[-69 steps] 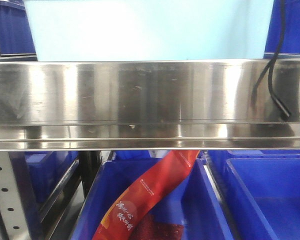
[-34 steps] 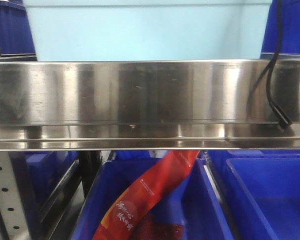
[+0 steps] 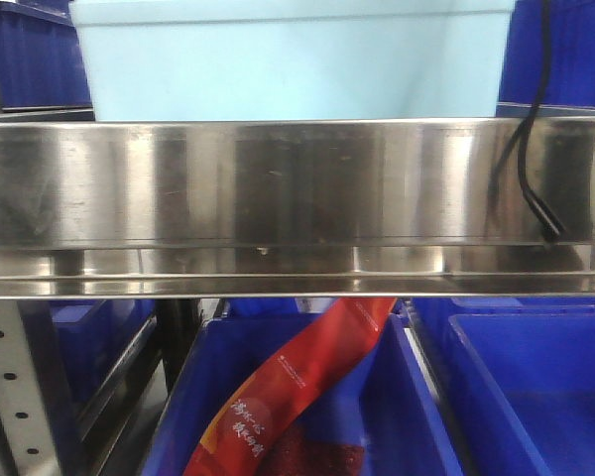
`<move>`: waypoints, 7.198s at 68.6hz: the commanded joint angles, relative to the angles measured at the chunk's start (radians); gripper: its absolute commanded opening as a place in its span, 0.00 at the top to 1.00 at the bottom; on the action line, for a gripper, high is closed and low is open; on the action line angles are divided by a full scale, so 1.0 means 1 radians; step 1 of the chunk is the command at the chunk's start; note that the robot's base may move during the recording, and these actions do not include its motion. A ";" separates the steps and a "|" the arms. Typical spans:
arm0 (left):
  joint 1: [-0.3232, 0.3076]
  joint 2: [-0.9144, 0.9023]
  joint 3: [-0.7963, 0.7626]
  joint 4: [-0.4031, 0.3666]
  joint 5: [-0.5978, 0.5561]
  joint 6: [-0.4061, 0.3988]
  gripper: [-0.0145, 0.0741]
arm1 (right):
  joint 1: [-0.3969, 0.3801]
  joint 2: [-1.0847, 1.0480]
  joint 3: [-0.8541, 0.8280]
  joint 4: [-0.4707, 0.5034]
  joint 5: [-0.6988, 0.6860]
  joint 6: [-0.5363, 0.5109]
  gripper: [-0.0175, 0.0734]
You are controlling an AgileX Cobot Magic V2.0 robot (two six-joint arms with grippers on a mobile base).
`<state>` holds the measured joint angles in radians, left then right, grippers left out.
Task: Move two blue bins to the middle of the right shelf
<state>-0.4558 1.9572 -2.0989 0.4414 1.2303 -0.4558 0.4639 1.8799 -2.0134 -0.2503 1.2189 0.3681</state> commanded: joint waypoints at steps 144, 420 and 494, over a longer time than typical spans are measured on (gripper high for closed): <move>-0.006 -1.293 1.401 -0.164 -1.030 -0.001 0.96 | -0.001 -1.139 1.322 -0.058 -1.239 -0.004 0.99; 0.469 -1.957 2.099 -0.390 -1.218 0.383 0.96 | -0.453 -1.880 2.013 0.273 -1.228 -0.381 0.99; 0.475 -1.957 2.099 -0.436 -1.250 0.440 0.96 | -0.453 -1.880 2.013 0.273 -1.228 -0.381 0.99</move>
<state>0.0106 0.0058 0.0011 0.0053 0.0000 -0.0190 0.0153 0.0039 0.0000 0.0188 0.0055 -0.0092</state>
